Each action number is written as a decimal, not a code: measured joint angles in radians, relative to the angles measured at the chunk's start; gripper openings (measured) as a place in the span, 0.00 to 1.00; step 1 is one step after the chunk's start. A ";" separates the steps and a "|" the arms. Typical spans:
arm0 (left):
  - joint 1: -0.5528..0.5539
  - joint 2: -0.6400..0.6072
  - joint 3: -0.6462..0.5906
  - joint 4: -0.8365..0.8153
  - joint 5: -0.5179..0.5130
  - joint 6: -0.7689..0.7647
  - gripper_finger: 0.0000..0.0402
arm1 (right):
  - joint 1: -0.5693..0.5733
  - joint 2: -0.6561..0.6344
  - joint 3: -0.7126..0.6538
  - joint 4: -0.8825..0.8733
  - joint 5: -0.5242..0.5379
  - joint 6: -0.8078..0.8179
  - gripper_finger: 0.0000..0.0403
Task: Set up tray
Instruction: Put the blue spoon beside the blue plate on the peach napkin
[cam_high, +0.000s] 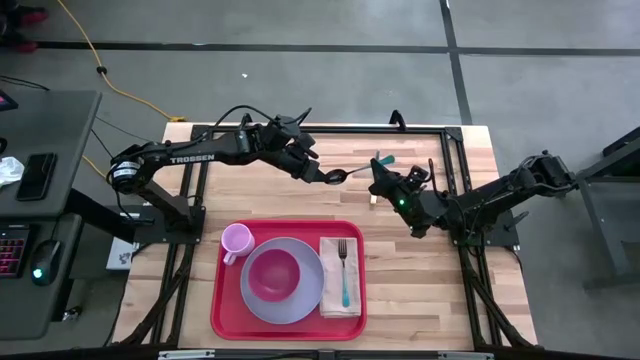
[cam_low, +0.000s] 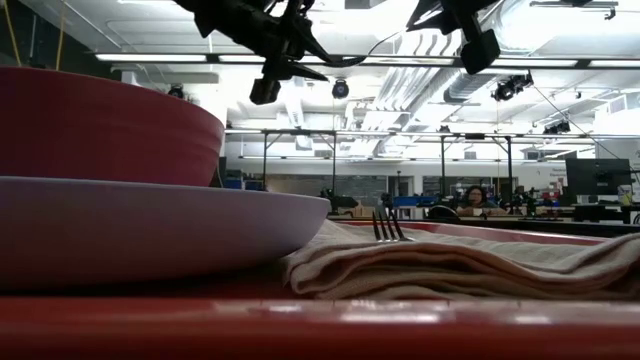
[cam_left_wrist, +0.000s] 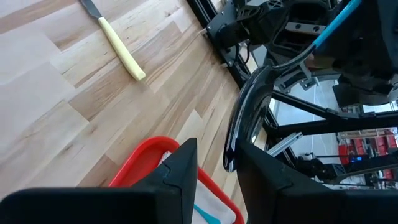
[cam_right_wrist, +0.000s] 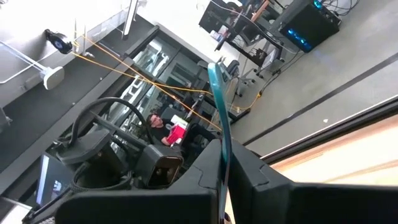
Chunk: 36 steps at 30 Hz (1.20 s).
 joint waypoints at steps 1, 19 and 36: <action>0.000 0.000 0.000 0.000 -0.001 0.000 0.34 | 0.000 0.000 0.000 0.000 -0.001 0.001 0.00; -0.001 0.005 0.000 0.065 -0.013 0.006 0.05 | -0.001 0.000 0.000 -0.002 -0.002 0.003 0.00; 0.000 0.005 0.000 0.057 -0.001 0.073 0.02 | -0.001 0.000 -0.001 0.002 -0.011 0.001 0.00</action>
